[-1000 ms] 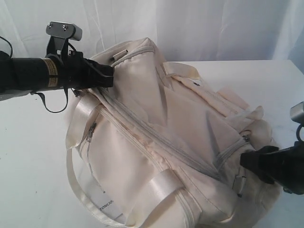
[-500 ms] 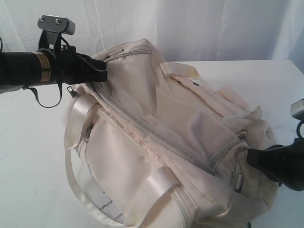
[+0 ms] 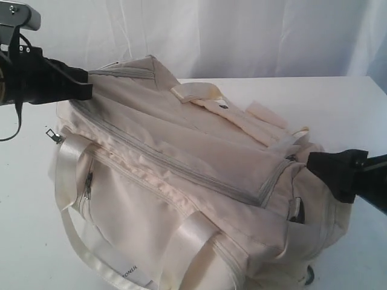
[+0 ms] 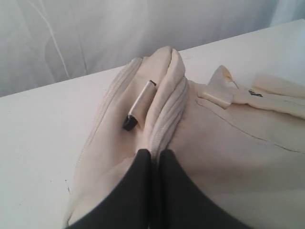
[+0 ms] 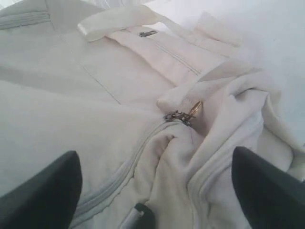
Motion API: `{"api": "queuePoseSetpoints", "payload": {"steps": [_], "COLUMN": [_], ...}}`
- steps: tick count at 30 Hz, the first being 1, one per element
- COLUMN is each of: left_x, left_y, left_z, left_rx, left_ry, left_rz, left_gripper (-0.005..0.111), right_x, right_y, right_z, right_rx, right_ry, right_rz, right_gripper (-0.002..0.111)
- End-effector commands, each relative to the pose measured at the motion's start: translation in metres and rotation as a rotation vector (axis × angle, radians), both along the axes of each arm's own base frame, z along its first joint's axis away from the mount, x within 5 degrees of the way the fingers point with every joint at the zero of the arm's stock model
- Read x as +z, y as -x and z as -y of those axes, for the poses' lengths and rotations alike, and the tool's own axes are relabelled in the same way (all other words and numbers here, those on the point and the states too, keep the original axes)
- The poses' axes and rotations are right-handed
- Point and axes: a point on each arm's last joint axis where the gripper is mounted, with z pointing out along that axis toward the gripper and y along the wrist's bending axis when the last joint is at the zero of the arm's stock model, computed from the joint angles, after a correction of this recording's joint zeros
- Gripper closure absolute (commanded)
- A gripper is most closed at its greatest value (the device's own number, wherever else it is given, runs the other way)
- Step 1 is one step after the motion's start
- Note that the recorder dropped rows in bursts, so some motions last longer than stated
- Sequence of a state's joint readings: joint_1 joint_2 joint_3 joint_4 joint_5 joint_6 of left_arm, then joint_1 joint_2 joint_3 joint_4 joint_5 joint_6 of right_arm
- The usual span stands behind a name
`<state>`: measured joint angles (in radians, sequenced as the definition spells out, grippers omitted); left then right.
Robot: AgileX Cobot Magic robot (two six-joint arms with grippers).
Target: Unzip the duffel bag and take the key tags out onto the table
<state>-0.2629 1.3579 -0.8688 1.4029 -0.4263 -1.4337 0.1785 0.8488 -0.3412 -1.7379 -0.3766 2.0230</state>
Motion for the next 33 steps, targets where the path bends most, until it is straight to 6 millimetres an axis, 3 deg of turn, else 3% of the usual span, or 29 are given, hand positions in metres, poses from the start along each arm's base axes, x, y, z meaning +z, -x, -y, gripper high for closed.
{"api": "queuePoseSetpoints", "payload": {"steps": [1, 5, 8, 9, 11, 14, 16, 24, 33], "left_x": [0.013, 0.023, 0.023, 0.022, 0.020, 0.013, 0.009, -0.026, -0.058], "left_y": [0.013, 0.030, 0.042, 0.048, 0.055, 0.073, 0.079, 0.101, 0.129], "left_z": [-0.010, -0.014, -0.016, -0.015, -0.014, -0.013, -0.015, -0.030, -0.037], "left_rx": [0.046, 0.056, 0.056, 0.038, 0.011, -0.046, -0.037, 0.079, 0.113], "left_ry": [0.005, 0.062, 0.101, 0.113, 0.125, 0.133, 0.159, 0.130, 0.174], "left_rz": [0.041, 0.061, 0.039, 0.025, 0.008, -0.041, -0.063, -0.124, -0.219], "left_gripper": [0.107, 0.107, 0.107, 0.107, 0.107, 0.107, 0.107, 0.107, 0.107], "right_x": [-0.020, -0.046, -0.053, -0.056, -0.058, -0.042, -0.030, 0.017, 0.008], "right_y": [-0.001, -0.003, -0.008, -0.010, -0.015, -0.037, -0.047, -0.082, -0.114], "right_z": [0.002, 0.000, -0.001, -0.001, -0.001, -0.008, -0.010, -0.012, -0.018], "right_rx": [-0.019, 0.002, -0.035, -0.054, -0.039, 0.018, 0.027, 0.030, 0.036], "right_ry": [0.036, 0.047, 0.011, 0.002, 0.024, 0.032, 0.035, 0.107, 0.125], "right_rz": [-0.078, -0.222, -0.277, -0.296, -0.288, -0.191, -0.129, 0.072, 0.024], "right_gripper": [0.029, 0.032, 0.048, 0.059, 0.071, 0.098, 0.105, 0.106, 0.106]}}
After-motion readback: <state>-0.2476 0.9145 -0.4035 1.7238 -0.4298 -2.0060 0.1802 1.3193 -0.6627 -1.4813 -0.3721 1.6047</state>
